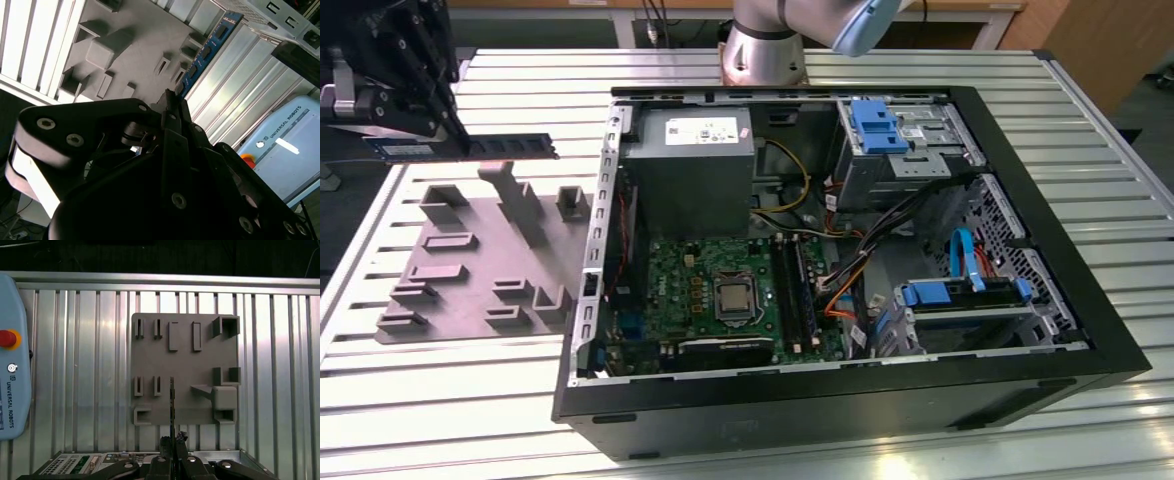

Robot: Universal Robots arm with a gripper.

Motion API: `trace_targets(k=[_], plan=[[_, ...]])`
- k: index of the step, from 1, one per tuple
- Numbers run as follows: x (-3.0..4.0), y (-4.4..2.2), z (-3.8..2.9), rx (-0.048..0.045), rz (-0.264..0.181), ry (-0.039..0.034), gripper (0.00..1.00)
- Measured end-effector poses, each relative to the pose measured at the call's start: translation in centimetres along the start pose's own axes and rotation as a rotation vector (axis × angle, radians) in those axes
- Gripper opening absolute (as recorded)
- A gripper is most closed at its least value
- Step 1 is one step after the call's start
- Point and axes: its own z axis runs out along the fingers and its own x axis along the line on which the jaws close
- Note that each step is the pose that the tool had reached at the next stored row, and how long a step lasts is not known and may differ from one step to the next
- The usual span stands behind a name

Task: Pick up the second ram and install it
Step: 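Pick up the second ram and move it above second insertion slot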

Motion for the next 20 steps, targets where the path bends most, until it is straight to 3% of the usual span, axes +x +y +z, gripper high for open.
trace_targets(k=[10,20], plan=[[-0.02,-1.11,-0.04,0.0,0.0,0.0,0.14],[-0.02,-1.59,-0.06,0.0,0.0,0.0,0.14]])
